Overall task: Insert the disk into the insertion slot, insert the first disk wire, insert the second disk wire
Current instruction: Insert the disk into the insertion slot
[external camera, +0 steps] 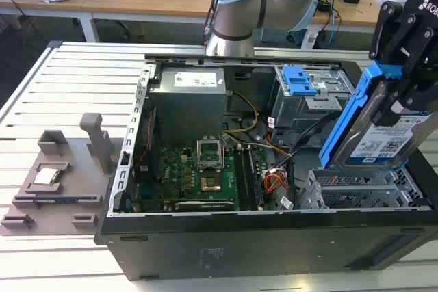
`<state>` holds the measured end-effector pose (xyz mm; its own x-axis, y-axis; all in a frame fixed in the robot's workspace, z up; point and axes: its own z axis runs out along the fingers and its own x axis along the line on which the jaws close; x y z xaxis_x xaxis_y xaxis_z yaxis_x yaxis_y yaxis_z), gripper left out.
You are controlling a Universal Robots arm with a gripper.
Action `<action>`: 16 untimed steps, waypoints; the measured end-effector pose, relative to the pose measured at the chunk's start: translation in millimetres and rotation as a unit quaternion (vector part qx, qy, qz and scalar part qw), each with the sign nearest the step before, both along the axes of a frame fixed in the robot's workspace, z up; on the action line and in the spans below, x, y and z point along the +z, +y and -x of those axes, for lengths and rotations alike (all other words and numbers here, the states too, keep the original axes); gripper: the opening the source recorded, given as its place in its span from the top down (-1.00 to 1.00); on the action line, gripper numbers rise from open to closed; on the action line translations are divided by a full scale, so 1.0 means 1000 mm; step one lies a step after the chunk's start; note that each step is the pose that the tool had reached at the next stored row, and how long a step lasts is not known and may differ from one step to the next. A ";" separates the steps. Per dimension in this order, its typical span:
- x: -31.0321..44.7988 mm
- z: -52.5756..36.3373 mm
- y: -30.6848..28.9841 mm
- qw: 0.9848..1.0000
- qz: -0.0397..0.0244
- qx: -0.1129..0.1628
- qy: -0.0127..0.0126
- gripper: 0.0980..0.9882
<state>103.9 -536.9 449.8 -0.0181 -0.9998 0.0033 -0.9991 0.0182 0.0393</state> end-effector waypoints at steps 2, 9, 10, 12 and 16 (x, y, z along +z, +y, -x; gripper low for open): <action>-0.0010 0.0000 0.0000 1.000 0.000 0.000 0.000 0.40; -0.0061 0.0000 0.0000 1.000 0.000 0.000 0.000 0.40; -0.0070 0.0000 0.0000 1.000 0.000 0.000 0.000 0.40; -0.0091 0.0000 0.0000 1.000 0.000 0.000 0.000 0.40; -0.0120 0.0000 0.0004 1.000 0.000 0.000 0.000 0.40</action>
